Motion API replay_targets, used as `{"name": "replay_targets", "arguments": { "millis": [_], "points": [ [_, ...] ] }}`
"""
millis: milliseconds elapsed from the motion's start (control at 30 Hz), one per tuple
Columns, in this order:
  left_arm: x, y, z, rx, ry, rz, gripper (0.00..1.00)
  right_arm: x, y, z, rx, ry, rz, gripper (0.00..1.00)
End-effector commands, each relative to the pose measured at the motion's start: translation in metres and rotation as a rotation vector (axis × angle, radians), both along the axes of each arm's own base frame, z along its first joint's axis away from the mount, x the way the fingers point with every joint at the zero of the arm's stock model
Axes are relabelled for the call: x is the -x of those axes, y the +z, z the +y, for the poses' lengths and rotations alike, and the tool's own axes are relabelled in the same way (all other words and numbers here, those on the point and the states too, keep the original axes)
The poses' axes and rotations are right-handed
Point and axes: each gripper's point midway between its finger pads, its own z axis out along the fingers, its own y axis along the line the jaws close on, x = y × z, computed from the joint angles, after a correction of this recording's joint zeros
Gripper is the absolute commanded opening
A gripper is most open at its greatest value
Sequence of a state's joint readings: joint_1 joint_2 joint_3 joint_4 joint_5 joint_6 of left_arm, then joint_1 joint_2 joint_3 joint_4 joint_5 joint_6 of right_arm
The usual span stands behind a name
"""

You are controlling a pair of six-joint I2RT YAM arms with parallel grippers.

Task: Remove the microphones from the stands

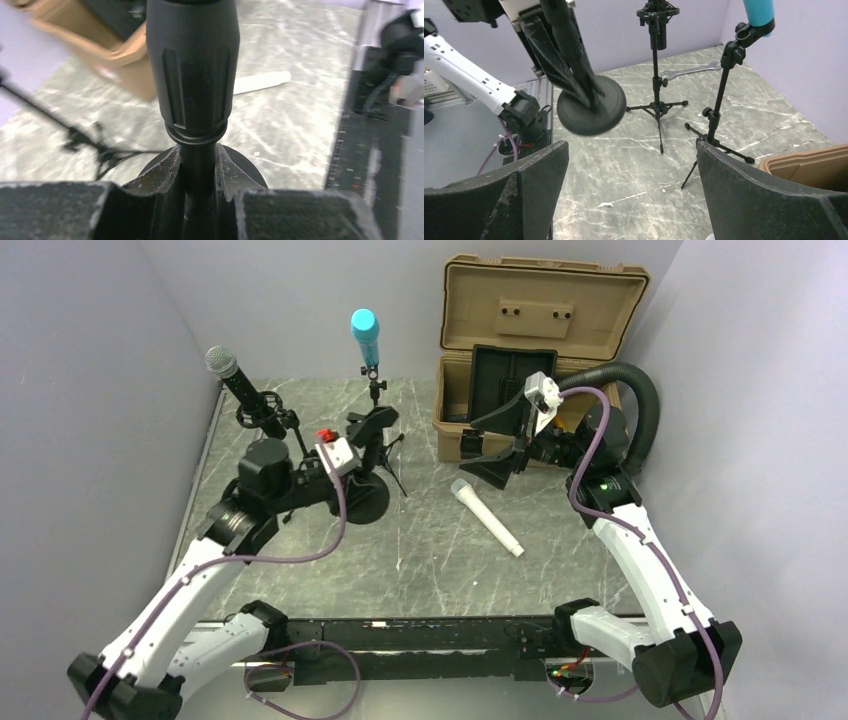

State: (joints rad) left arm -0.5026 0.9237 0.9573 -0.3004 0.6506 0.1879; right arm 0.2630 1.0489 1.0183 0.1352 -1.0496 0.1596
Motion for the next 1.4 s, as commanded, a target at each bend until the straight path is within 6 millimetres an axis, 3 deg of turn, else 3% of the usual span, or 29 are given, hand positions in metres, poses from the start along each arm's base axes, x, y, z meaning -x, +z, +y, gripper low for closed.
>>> {"name": "replay_targets", "arguments": {
  "millis": [0, 300, 567, 733, 933, 1133, 1367],
  "points": [
    [-0.034, 0.005, 0.056, -0.035, 0.304, -0.145, 0.00, -0.005, 0.004, -0.006, -0.004, -0.035, -0.045, 1.00],
    [-0.038, -0.012, 0.149, -0.026, 0.695, -0.171, 0.00, -0.012, -0.002, -0.010, -0.007, -0.066, -0.045, 1.00],
    [-0.039, -0.024, 0.212, 0.007, 1.045, -0.155, 0.00, -0.011, -0.001, -0.011, -0.017, -0.070, -0.048, 1.00],
    [-0.035, -0.020, 0.245, 0.048, 1.218, -0.151, 0.00, -0.011, 0.000, -0.009, -0.024, -0.061, -0.042, 1.00],
    [-0.031, -0.017, 0.274, 0.121, 1.379, -0.135, 0.00, -0.012, 0.003, -0.007, -0.038, -0.049, -0.030, 1.00],
    [-0.031, -0.017, 0.288, 0.243, 1.454, -0.115, 0.00, -0.011, 0.004, -0.006, -0.042, -0.034, -0.024, 1.00],
    [-0.047, -0.021, 0.310, 0.318, 1.526, -0.108, 0.00, -0.010, 0.004, -0.003, -0.050, -0.006, -0.005, 1.00]
  ]
}}
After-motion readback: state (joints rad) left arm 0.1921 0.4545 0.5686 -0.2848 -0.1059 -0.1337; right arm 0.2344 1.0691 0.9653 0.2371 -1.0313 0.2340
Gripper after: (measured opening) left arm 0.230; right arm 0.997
